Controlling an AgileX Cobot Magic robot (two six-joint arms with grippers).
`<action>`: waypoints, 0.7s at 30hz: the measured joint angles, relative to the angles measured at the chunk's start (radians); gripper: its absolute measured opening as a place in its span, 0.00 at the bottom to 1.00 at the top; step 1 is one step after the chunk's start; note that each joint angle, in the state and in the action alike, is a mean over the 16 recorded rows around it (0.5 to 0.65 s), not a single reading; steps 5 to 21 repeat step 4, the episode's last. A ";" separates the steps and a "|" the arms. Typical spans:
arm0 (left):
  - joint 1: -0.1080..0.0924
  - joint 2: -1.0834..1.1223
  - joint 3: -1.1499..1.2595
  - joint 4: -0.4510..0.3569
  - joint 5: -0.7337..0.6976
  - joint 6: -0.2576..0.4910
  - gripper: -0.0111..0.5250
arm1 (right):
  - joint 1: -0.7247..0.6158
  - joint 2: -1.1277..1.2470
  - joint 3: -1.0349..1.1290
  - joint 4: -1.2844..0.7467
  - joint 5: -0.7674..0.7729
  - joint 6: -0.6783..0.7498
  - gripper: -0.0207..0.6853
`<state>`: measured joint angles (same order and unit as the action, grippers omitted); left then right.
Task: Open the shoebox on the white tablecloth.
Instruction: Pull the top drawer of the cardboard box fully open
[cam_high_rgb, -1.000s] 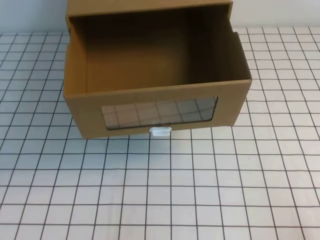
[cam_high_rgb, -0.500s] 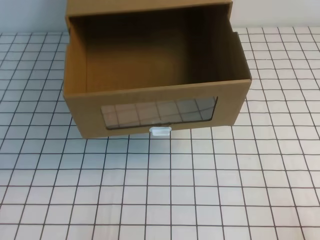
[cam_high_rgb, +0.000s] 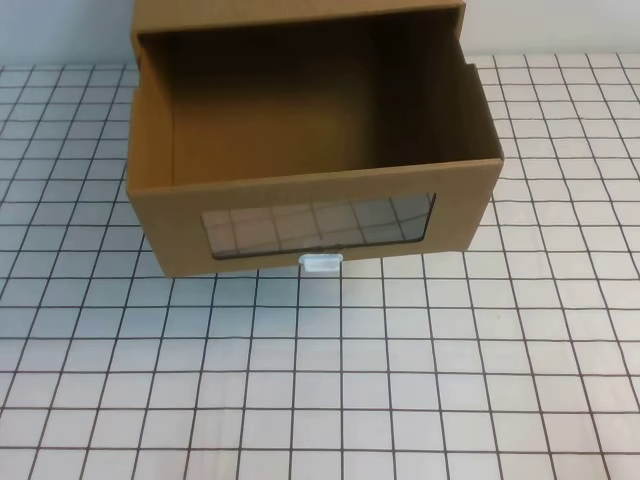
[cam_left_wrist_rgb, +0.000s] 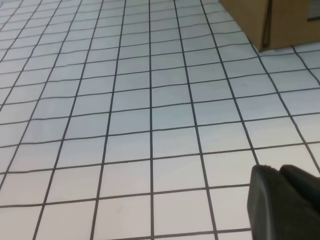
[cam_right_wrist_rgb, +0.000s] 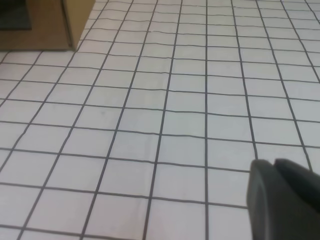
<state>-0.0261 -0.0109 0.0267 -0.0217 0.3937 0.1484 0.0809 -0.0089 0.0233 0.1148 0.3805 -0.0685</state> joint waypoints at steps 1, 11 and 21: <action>0.000 0.000 0.000 0.000 0.000 0.000 0.02 | 0.000 0.000 0.000 0.000 0.000 0.000 0.01; 0.000 0.000 0.000 0.000 0.000 -0.001 0.02 | 0.000 0.000 0.000 0.000 0.000 0.000 0.01; 0.000 0.000 0.000 0.000 0.000 -0.001 0.02 | 0.000 0.000 0.000 0.000 0.000 0.000 0.01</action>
